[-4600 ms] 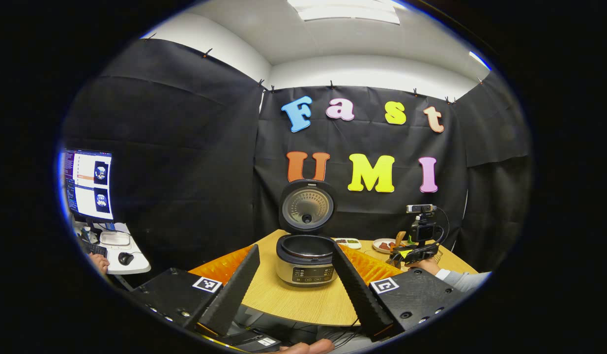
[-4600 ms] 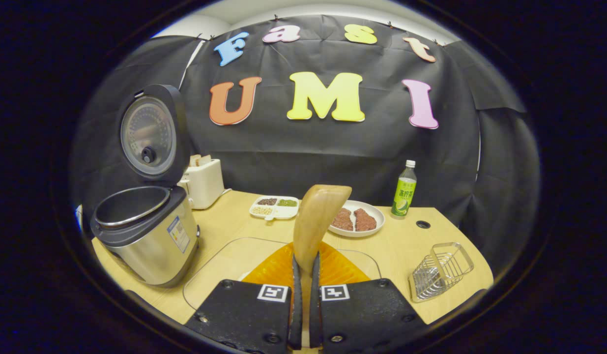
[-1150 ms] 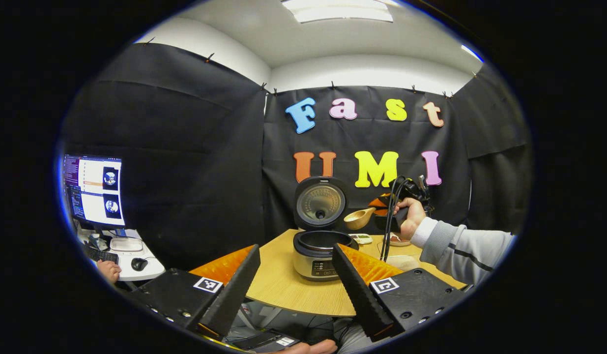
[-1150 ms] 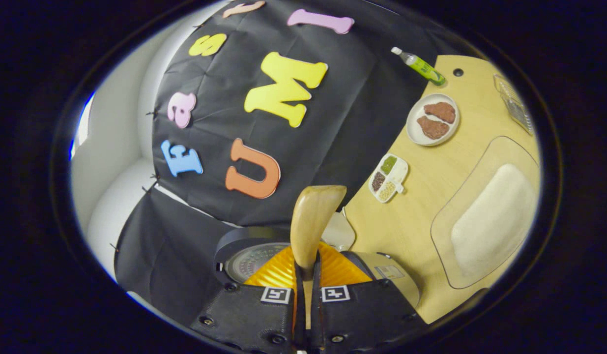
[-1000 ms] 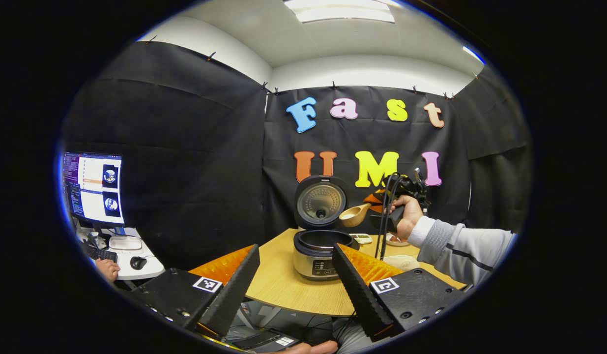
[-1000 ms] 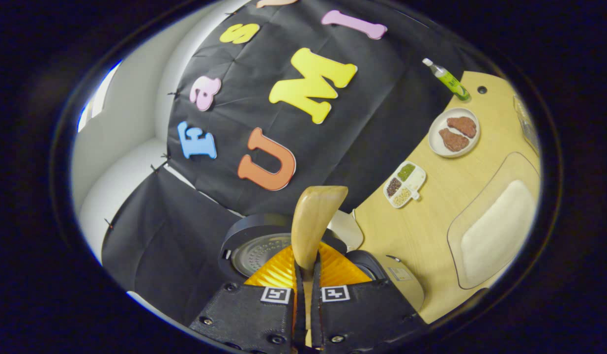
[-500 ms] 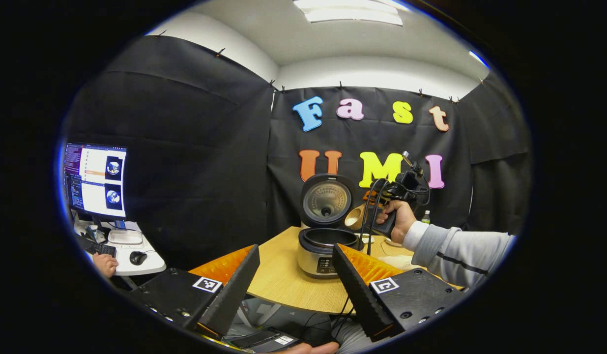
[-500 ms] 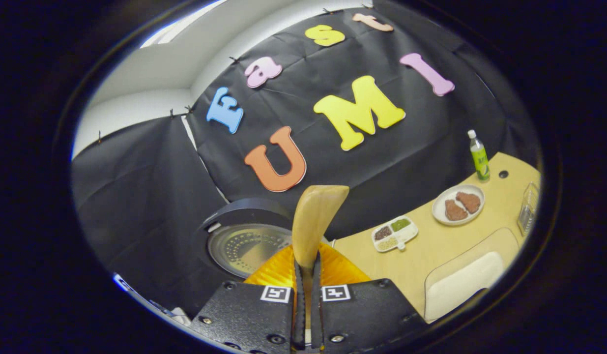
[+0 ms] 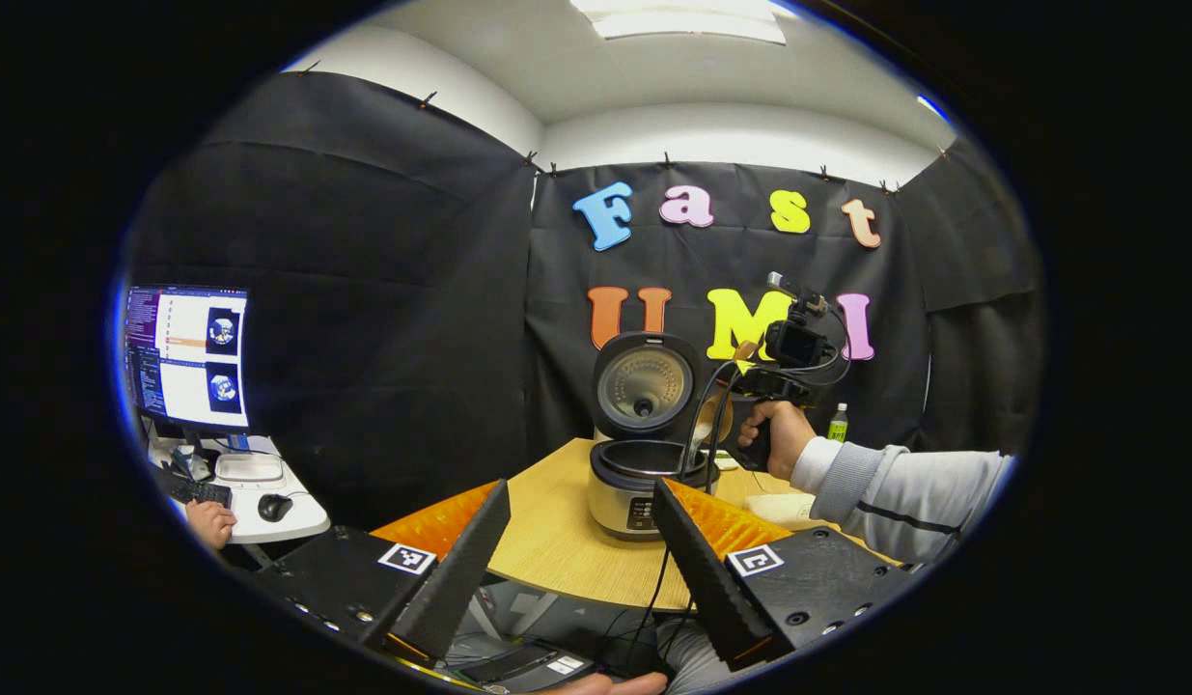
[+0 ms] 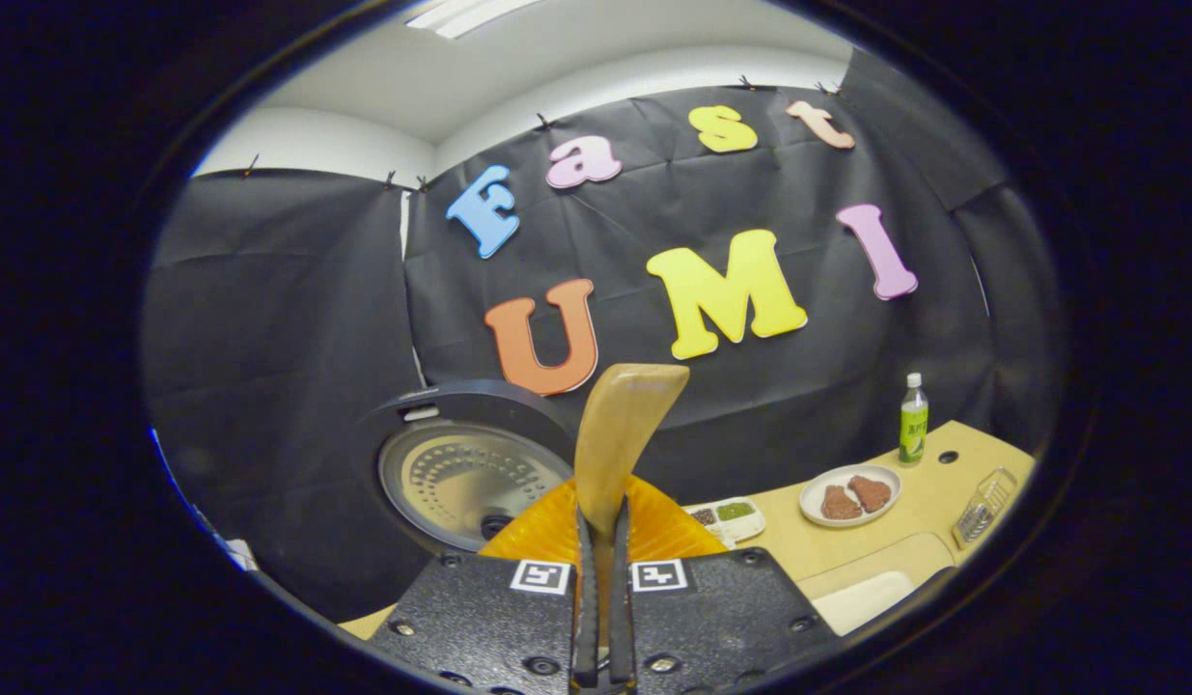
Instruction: Close the left gripper, press the button to open the rice cooker; take a wooden spoon from the chopstick holder with the right hand, scoop a spoonful of rice and pour it into the rice cooker, then put the wooden spoon back into the chopstick holder.
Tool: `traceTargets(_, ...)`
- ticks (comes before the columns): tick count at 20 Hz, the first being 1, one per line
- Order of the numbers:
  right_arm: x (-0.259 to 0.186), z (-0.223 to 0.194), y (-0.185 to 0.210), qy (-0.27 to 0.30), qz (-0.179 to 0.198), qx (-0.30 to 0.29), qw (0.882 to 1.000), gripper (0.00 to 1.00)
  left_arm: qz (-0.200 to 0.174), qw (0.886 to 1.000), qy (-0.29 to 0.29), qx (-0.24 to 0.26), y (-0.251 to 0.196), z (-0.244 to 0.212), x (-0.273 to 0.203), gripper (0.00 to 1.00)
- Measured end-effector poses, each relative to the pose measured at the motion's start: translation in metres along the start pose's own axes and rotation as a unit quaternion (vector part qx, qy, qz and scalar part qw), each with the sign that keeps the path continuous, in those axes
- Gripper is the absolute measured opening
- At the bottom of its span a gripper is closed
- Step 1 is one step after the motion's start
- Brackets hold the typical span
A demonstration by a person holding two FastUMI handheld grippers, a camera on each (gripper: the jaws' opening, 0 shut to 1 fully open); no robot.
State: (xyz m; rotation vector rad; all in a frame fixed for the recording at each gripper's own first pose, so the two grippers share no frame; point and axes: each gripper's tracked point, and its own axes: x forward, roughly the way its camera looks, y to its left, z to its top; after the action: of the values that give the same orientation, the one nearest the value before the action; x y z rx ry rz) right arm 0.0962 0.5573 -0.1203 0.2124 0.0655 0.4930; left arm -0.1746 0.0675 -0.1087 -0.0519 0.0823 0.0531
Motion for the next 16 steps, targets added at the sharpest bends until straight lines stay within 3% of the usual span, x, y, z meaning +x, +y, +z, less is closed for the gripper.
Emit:
traceTargets(4, -0.006, 0.007, 0.004, -0.015, 0.005, -0.029, 0.999, 0.1, 0.001, 1.0, 0.001, 0.0, -0.002, -0.001, 0.0, 0.94)
traceTargets(7, -0.012, 0.012, 0.005, -0.046, 0.0, -0.074, 0.996, 0.09, 0.003, 1.0, 0.002, 0.004, 0.0, -0.004, -0.001, 0.94)
traceTargets(9, -0.016, 0.011, 0.017, -0.055, 0.015, -0.113, 0.992, 0.1, 0.012, 1.0, 0.004, 0.008, 0.004, -0.006, 0.001, 0.94)
traceTargets(13, -0.024, 0.006, 0.043, -0.081, 0.049, -0.199, 0.975, 0.1, 0.014, 1.0, 0.01, 0.007, 0.003, -0.009, 0.004, 0.94)
traceTargets(16, -0.024, -0.006, 0.058, -0.091, 0.062, -0.27, 0.956, 0.12, 0.019, 1.0, 0.008, 0.012, 0.003, -0.006, 0.003, 0.94)
